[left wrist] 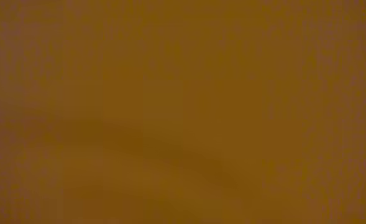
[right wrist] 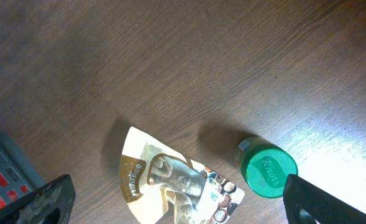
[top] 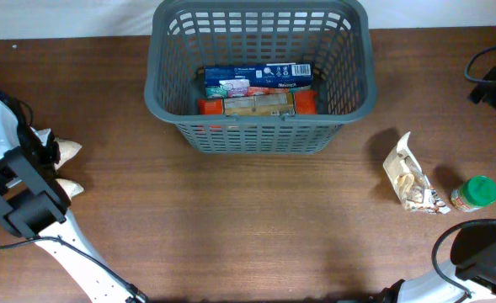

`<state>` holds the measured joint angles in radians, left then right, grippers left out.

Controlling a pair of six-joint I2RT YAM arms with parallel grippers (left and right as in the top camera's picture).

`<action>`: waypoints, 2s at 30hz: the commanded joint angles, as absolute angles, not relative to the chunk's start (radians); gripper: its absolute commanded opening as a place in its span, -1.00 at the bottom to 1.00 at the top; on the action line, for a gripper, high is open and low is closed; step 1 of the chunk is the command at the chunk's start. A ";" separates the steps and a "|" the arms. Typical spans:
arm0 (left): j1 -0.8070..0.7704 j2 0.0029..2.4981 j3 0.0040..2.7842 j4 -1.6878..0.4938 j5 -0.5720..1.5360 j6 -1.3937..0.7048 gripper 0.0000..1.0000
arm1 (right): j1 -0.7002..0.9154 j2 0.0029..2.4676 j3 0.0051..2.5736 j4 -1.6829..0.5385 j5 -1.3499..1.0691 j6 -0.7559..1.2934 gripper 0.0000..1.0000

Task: Pack container
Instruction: 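Grasp the cream snack pouch with the left gripper and lift, then drop the snack pouch into the basket with the left gripper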

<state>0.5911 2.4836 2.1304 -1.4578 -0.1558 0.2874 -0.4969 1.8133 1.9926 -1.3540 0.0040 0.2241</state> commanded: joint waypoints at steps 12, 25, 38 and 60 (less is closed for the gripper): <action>0.523 2.423 2.756 -1.683 0.084 0.220 -0.97 | -0.505 1.812 1.998 -1.351 0.020 0.218 0.98; 0.133 2.120 3.137 -1.425 0.145 0.452 -0.96 | -0.505 1.812 1.998 -1.351 0.020 0.218 0.98; -0.379 2.138 3.031 -1.360 0.152 0.873 -0.96 | -0.505 1.812 1.998 -1.351 0.020 0.218 0.98; -0.541 2.486 2.714 -1.287 0.153 0.914 -0.96 | -0.505 1.812 1.998 -1.351 0.020 0.218 0.98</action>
